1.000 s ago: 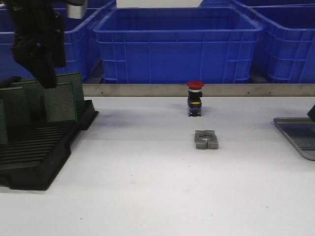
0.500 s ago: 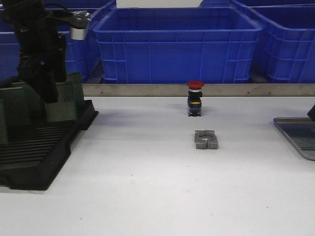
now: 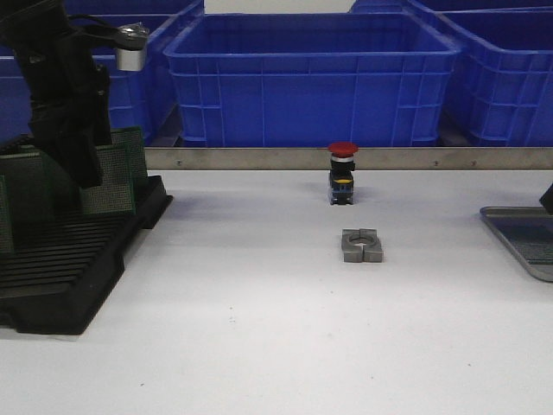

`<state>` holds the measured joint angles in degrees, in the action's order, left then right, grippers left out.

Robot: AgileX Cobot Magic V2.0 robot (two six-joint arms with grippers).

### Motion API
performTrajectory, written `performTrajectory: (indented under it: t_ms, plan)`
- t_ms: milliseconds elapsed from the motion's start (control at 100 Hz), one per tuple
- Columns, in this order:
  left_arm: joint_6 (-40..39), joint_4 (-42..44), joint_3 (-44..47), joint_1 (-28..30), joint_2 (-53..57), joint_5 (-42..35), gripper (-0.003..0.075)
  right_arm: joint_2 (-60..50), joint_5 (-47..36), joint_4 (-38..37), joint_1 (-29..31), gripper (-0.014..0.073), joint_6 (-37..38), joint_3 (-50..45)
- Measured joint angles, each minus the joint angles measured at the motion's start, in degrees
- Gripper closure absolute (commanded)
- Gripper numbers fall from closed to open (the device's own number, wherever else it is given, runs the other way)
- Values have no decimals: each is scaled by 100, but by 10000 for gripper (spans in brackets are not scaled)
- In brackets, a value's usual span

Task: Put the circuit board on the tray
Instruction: 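Lower the left gripper onto another green board in the rack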

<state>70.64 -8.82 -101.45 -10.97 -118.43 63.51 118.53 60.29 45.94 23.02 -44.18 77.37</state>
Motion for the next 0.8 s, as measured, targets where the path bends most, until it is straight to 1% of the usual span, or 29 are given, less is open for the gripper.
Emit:
performTrajectory:
  t_ms: [620, 710, 760, 800]
  plan:
    - [57, -165, 0, 0, -109, 46, 190, 0, -20, 0, 0, 148, 0, 0]
    - [57, -165, 0, 0, -207, 59, 242, 0, -20, 0, 0, 148, 0, 0]
    - [57, -165, 0, 0, -230, 59, 295, 0, -20, 0, 0, 148, 0, 0]
    - [57, -165, 0, 0, -230, 61, 353, 0, -20, 0, 0, 148, 0, 0]
